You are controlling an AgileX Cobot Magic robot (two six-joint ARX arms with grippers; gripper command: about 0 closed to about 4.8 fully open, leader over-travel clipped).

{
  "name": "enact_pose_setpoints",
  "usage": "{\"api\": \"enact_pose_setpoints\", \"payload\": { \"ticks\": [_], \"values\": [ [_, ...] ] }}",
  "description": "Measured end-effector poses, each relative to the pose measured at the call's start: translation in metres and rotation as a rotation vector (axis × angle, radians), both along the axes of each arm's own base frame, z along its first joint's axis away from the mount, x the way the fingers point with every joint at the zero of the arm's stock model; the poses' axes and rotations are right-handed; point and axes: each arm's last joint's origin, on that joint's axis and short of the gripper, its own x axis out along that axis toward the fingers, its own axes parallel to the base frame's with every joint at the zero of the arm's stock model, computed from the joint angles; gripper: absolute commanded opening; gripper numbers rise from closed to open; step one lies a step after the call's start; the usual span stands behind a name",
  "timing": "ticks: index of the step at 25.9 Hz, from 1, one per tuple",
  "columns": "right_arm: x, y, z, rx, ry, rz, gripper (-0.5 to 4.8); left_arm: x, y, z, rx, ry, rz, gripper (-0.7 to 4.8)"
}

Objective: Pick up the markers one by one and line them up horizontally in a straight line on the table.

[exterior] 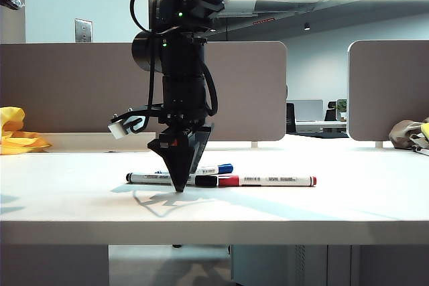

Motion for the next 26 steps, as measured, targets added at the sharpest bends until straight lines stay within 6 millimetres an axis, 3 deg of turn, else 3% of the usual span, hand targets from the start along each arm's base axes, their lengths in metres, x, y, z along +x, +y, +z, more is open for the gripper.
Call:
{"api": "enact_pose_setpoints", "payload": {
  "ticks": [11,14,15,16,17,19,26],
  "values": [
    [0.004,0.002,0.005,0.027,-0.055,-0.005,3.39,0.0,0.0,0.0,0.0,0.0,0.0,-0.05],
    [0.006,0.004,0.028,0.072,-0.116,-0.009,3.35,0.0,0.0,0.0,0.0,0.0,0.0,-0.05],
    [0.007,0.004,0.046,0.105,-0.163,-0.016,3.26,0.0,0.0,0.0,0.0,0.0,0.0,-0.05],
    [0.009,0.002,0.055,0.126,-0.182,-0.03,2.84,0.0,0.0,0.0,0.0,0.0,0.0,-0.05],
    [0.013,-0.004,0.069,0.172,-0.21,-0.085,2.72,0.0,0.0,0.0,0.0,0.0,0.0,-0.05],
    [0.022,-0.015,0.076,0.189,-0.229,-0.132,2.71,0.0,0.0,0.0,0.0,0.0,0.0,-0.05],
    [0.048,-0.054,0.074,0.17,-0.207,-0.26,2.61,0.0,0.0,0.0,0.0,0.0,0.0,-0.05]
  ]
}}
